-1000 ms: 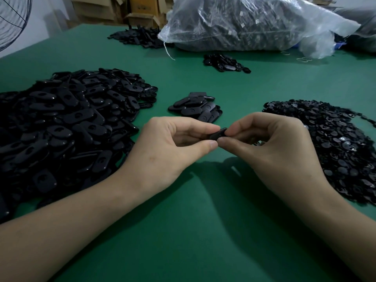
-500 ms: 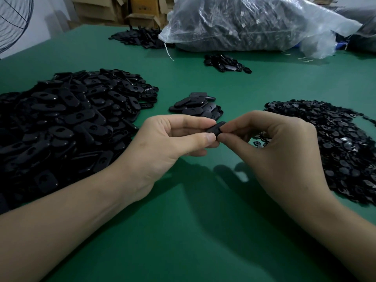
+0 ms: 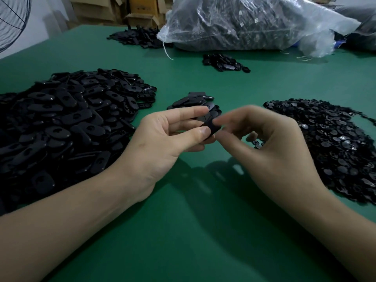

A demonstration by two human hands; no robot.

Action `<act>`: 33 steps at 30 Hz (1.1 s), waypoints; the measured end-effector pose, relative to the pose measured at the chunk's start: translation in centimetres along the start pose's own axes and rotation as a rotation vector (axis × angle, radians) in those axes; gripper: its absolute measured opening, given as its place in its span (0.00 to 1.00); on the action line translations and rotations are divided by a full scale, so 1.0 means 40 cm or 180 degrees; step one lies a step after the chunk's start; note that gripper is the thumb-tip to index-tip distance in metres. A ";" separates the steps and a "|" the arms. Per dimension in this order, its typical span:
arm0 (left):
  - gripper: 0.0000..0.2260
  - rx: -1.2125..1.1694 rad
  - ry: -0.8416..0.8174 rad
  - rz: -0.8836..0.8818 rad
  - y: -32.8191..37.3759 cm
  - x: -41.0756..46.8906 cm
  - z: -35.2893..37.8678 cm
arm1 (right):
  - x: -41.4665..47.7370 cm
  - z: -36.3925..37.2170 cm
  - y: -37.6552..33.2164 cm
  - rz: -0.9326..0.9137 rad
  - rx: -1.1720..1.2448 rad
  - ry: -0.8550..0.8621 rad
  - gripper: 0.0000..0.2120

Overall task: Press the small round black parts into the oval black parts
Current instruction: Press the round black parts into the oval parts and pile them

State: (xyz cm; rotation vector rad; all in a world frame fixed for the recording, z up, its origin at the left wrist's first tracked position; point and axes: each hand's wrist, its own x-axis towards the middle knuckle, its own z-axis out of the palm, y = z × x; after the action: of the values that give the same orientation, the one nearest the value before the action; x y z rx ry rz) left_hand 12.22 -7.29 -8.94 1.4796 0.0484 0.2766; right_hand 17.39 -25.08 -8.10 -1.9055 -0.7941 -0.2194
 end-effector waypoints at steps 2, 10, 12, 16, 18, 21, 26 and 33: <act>0.15 0.0061 0.0079 0.0210 -0.003 -0.001 0.005 | 0.003 0.004 0.002 0.0586 0.0895 -0.0025 0.07; 0.11 0.0573 -0.0014 0.0783 -0.006 -0.011 0.015 | -0.003 0.028 0.005 0.1495 0.2110 -0.0381 0.03; 0.11 0.0625 -0.0013 0.0851 -0.007 -0.012 0.016 | -0.001 0.027 0.005 0.1553 0.2249 -0.0403 0.04; 0.11 0.0851 0.0018 0.0955 -0.009 -0.015 0.013 | -0.001 0.025 0.004 0.1520 0.2414 -0.0507 0.05; 0.11 0.0916 0.0033 0.0992 -0.009 -0.017 0.012 | -0.001 0.025 0.003 0.1545 0.2496 -0.0533 0.08; 0.11 0.0959 0.0074 0.1059 -0.010 -0.018 0.013 | -0.001 0.026 0.000 0.1571 0.2680 -0.0588 0.12; 0.12 0.1162 0.0159 0.1224 -0.007 -0.023 0.015 | 0.000 0.022 -0.001 0.1598 0.2809 -0.0653 0.12; 0.14 0.1847 0.0349 0.1870 0.016 -0.040 0.024 | 0.006 0.013 0.001 0.1687 0.3066 -0.0871 0.07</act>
State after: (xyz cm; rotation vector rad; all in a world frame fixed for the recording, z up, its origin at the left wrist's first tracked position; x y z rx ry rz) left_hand 10.75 -8.52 -8.43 2.0348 -0.2417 0.8753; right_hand 17.50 -24.54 -8.27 -1.1496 -0.4056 0.6584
